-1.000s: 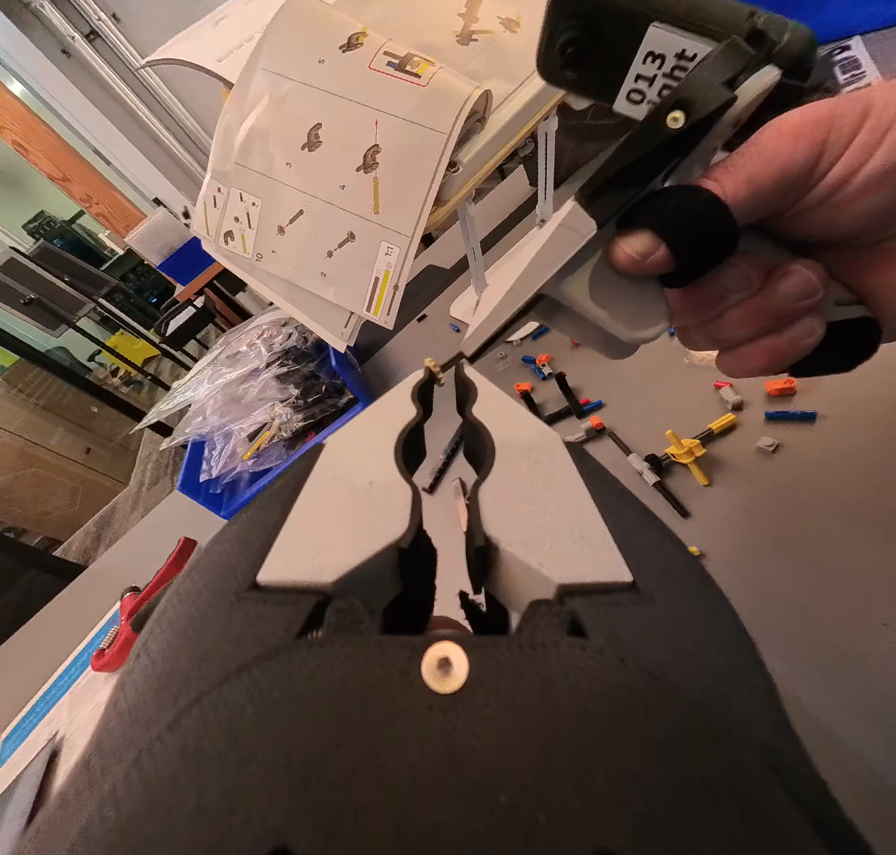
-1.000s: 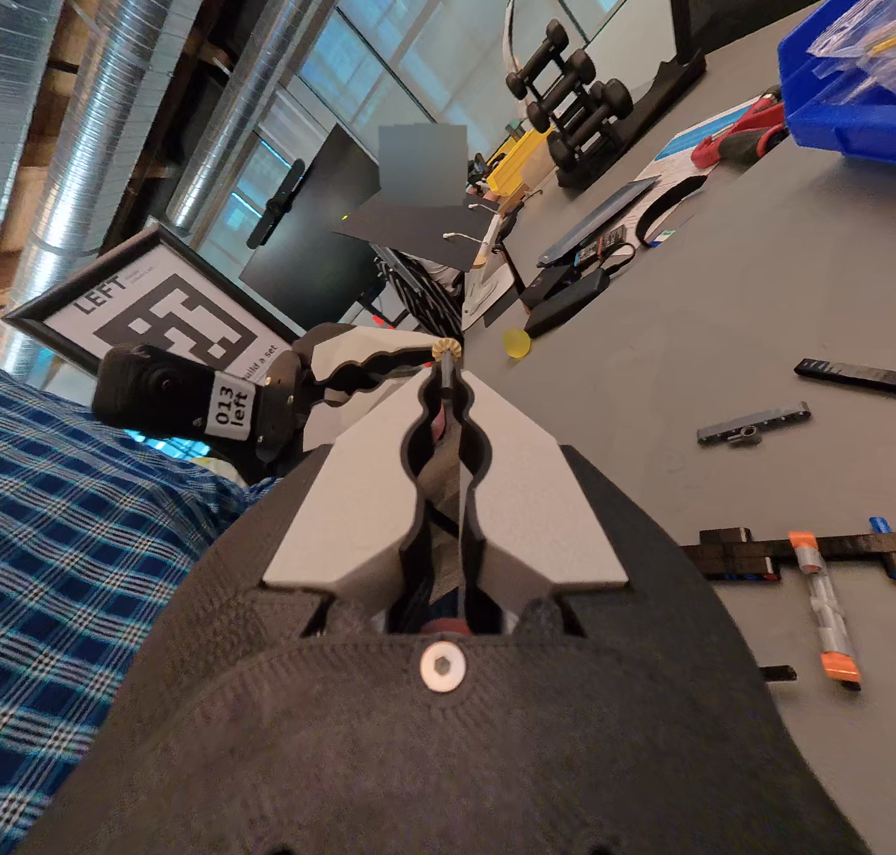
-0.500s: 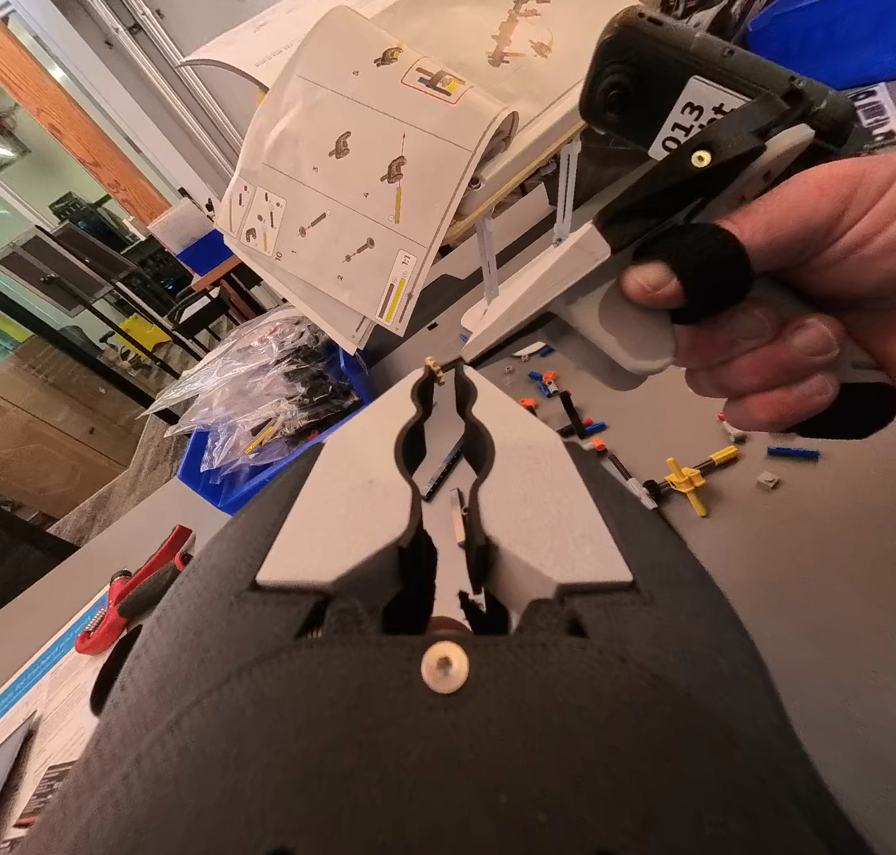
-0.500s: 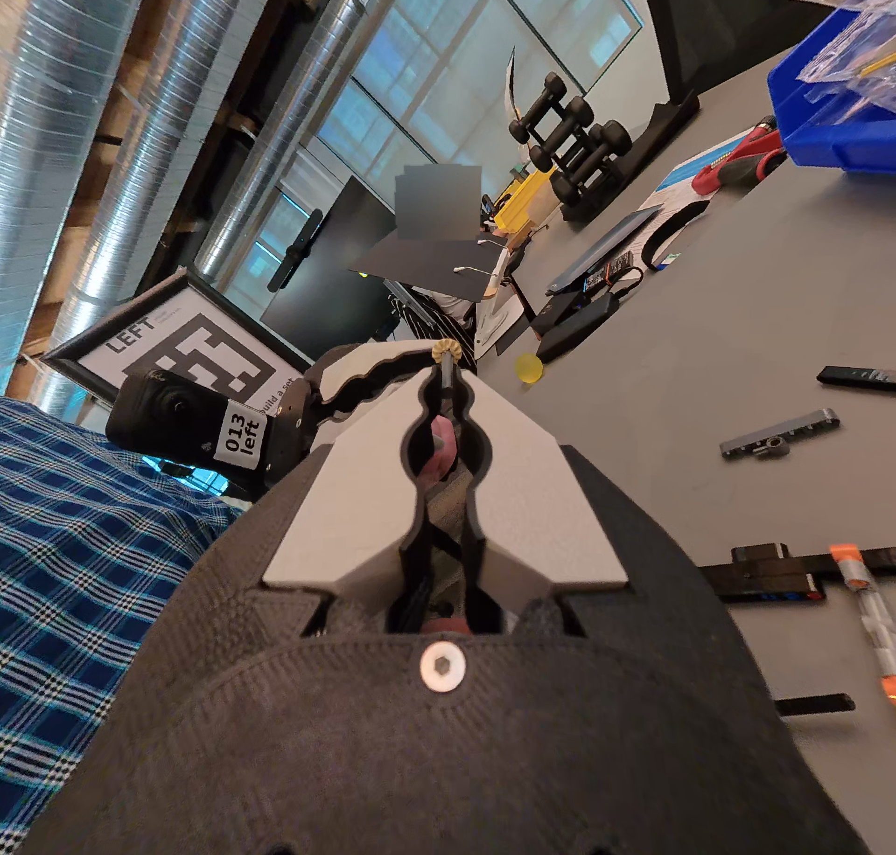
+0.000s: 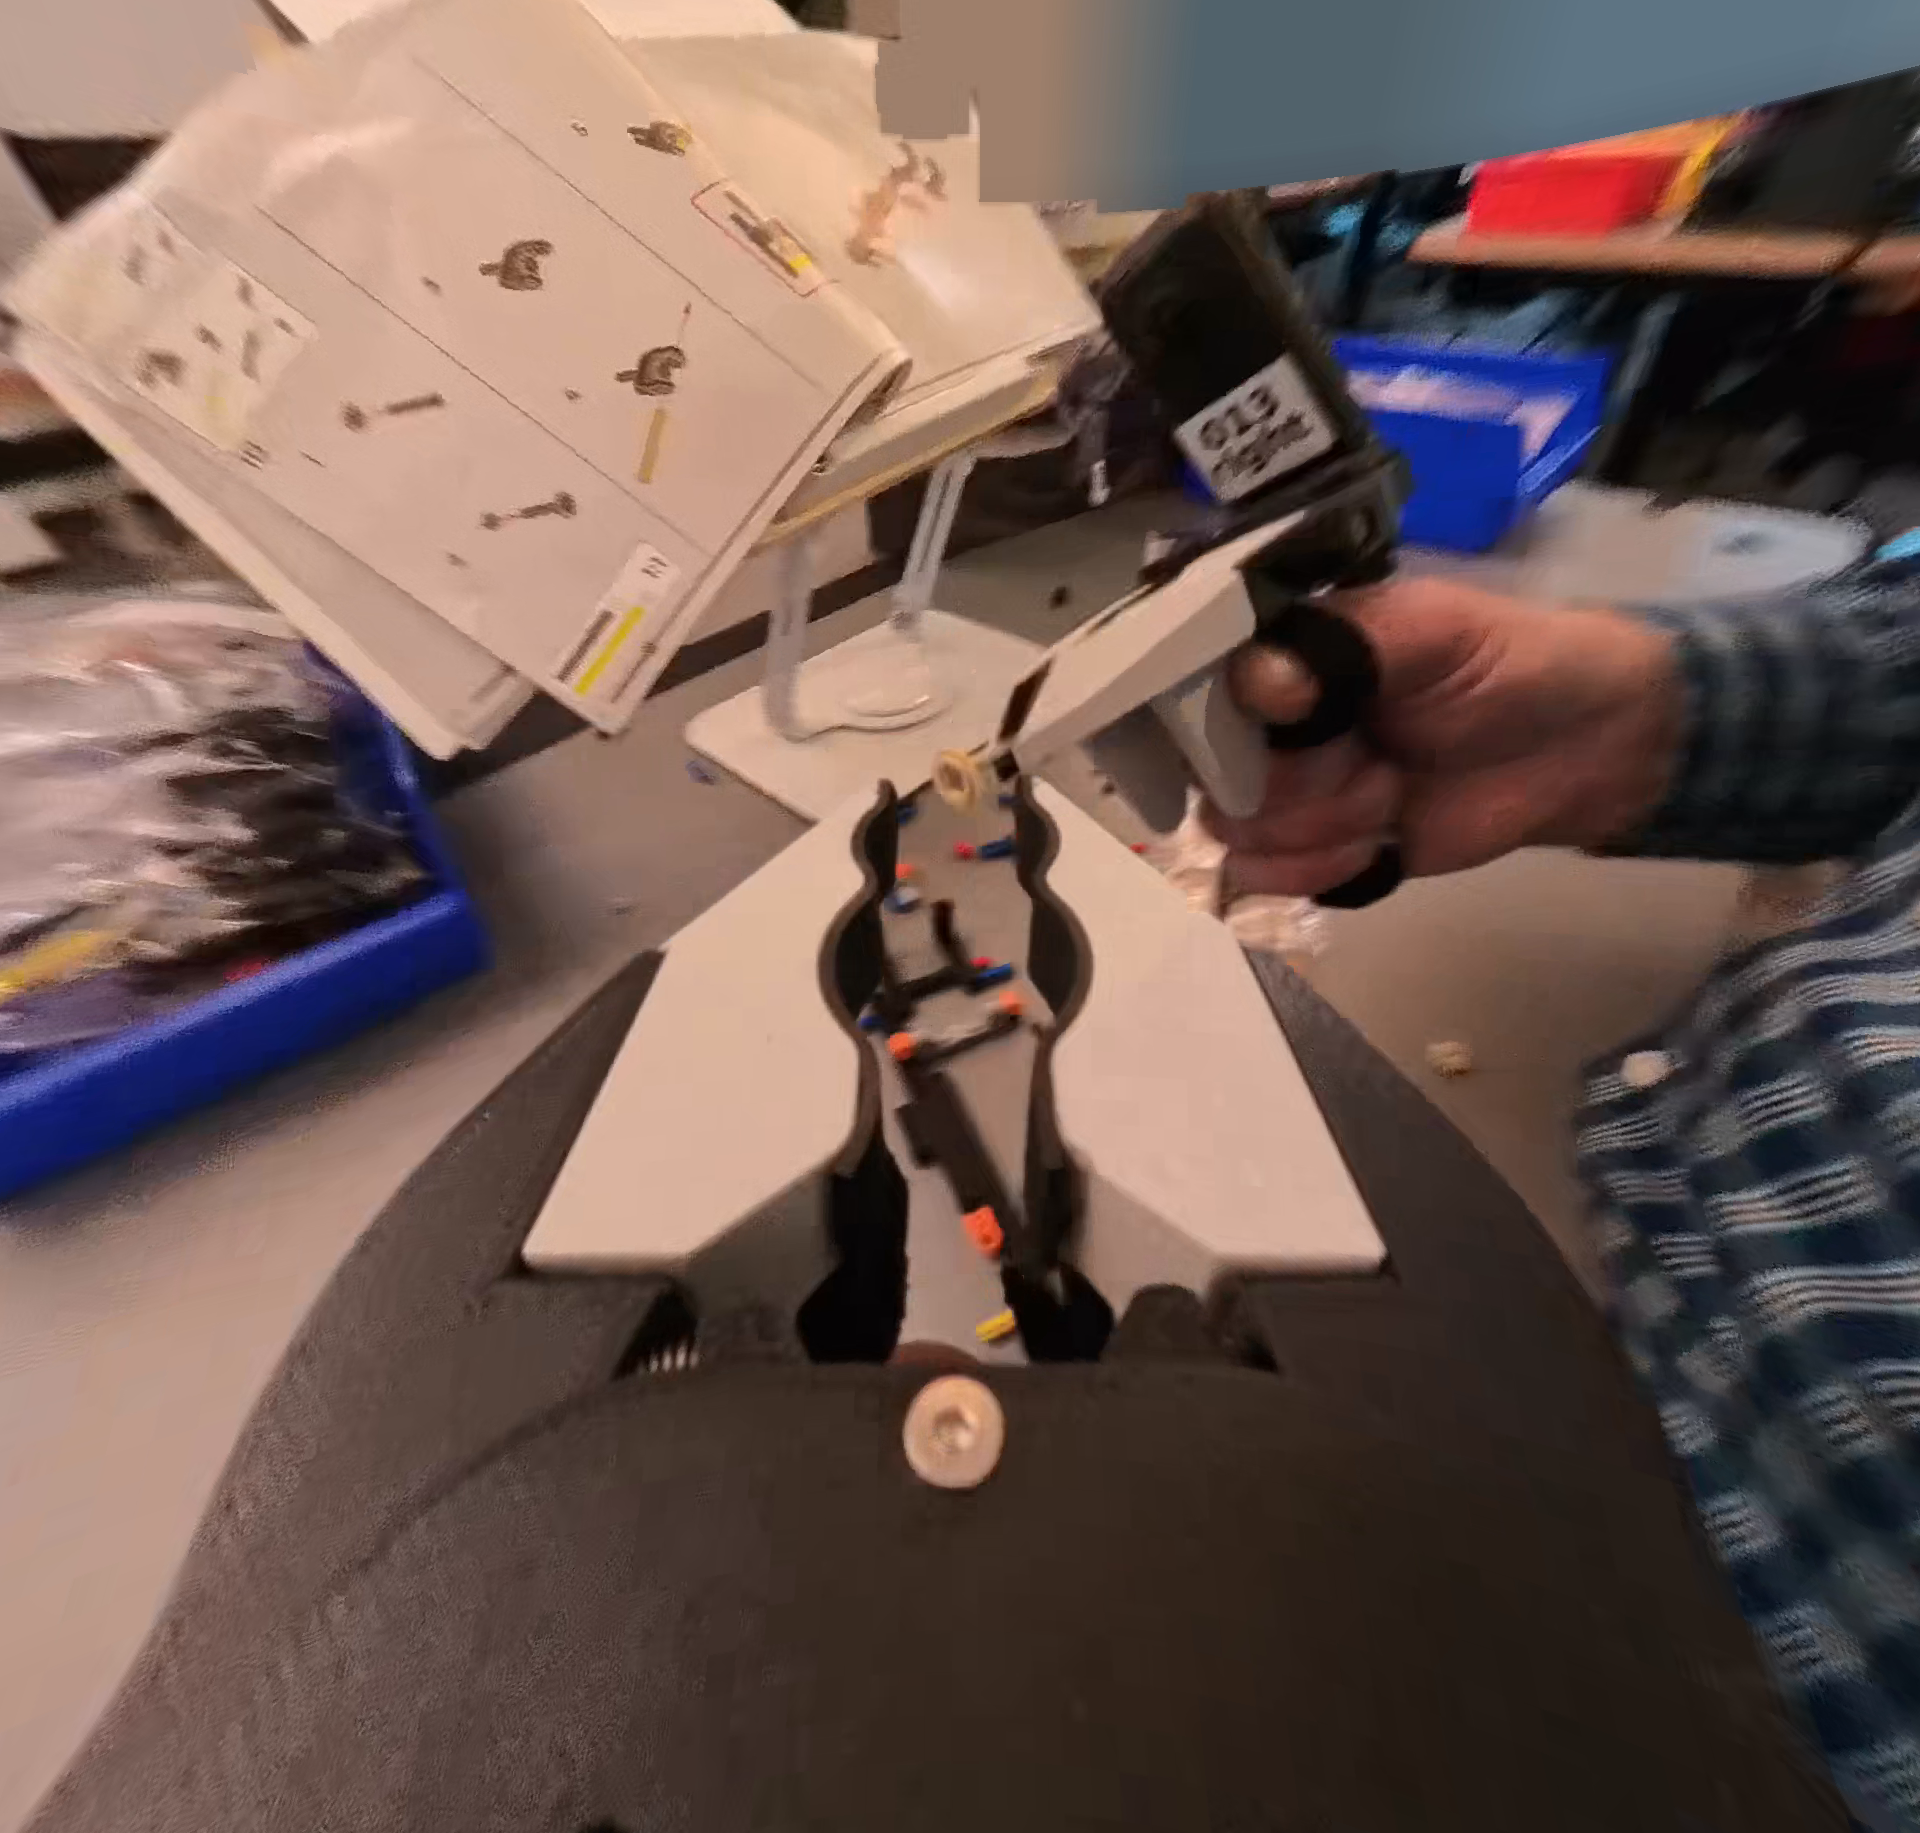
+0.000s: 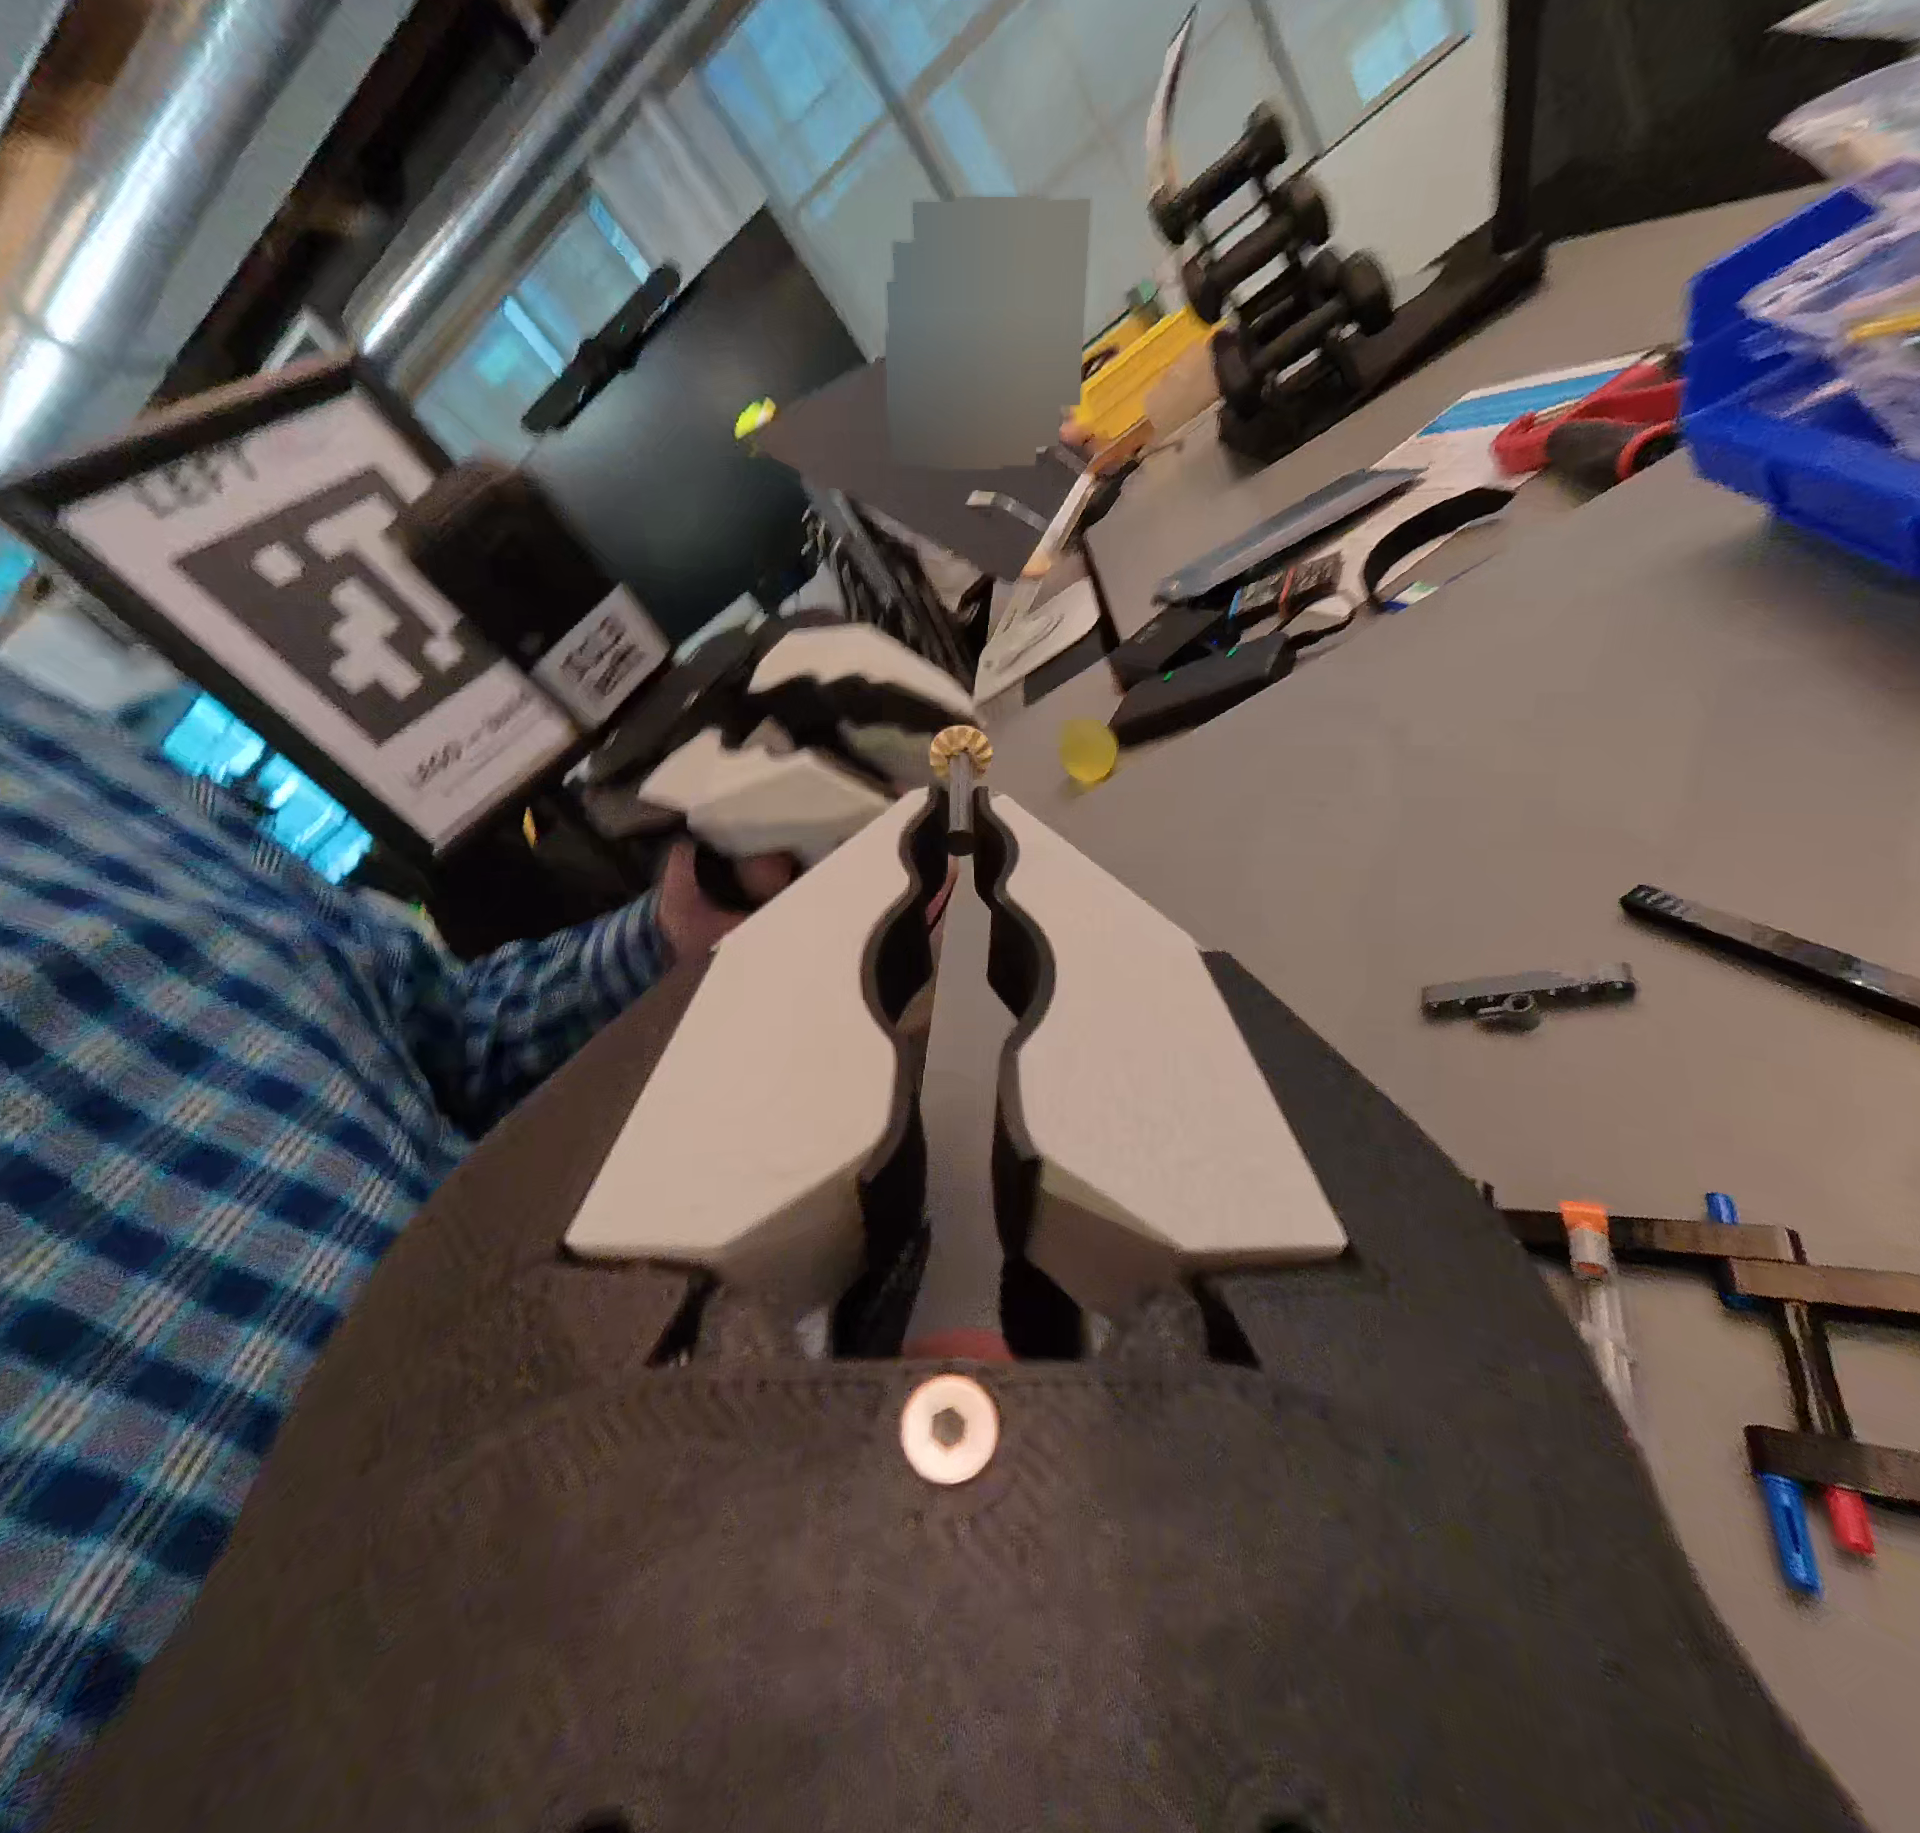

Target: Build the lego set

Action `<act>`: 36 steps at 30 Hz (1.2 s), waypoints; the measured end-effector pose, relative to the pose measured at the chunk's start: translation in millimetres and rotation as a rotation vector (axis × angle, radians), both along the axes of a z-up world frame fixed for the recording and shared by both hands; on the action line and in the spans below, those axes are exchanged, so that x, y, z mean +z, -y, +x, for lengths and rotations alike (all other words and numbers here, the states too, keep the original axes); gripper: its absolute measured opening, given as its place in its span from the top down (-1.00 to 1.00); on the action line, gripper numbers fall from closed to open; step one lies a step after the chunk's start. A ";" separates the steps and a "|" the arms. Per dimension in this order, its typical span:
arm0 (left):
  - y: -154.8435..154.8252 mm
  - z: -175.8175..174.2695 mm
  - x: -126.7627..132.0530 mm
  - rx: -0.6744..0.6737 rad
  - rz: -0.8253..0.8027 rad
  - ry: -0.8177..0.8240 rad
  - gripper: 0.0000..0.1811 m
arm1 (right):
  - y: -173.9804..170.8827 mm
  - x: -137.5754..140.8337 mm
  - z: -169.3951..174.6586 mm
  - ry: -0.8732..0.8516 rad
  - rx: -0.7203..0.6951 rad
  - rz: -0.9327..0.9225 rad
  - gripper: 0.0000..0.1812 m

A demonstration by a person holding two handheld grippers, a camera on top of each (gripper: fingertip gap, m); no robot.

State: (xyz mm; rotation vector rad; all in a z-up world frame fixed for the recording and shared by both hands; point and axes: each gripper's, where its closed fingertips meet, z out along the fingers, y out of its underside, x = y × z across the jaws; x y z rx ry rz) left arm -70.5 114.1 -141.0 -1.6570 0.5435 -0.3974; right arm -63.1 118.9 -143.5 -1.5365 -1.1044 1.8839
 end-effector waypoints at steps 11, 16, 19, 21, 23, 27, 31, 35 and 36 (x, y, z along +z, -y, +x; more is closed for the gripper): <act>16.2 21.6 4.2 -0.282 -0.137 0.324 0.91 | 19.4 4.2 15.7 -0.025 0.189 0.118 0.98; 20.8 25.3 7.2 -0.310 -0.116 0.342 0.91 | 23.8 6.6 19.1 -0.038 0.218 0.124 0.98; 23.4 26.7 7.3 -0.325 -0.114 0.354 0.91 | 26.9 7.1 20.6 -0.036 0.234 0.141 0.98; 24.2 28.0 7.3 -0.323 -0.102 0.337 0.91 | 27.3 7.1 21.3 -0.035 0.240 0.153 0.98; 24.0 28.5 6.0 -0.313 -0.098 0.306 0.91 | 27.1 6.1 21.6 -0.029 0.230 0.166 0.98; 25.9 30.4 2.7 -0.322 -0.107 0.301 0.90 | 29.2 3.9 23.2 -0.007 0.231 0.199 0.98; 26.2 32.6 4.6 -0.333 -0.115 0.333 0.91 | 29.6 5.7 25.3 -0.011 0.227 0.231 0.99; 26.7 32.5 3.4 -0.336 -0.127 0.344 0.91 | 30.3 4.6 25.2 -0.006 0.224 0.250 0.99; 26.4 32.6 2.7 -0.334 -0.129 0.343 0.90 | 30.2 4.6 25.3 -0.006 0.222 0.253 0.99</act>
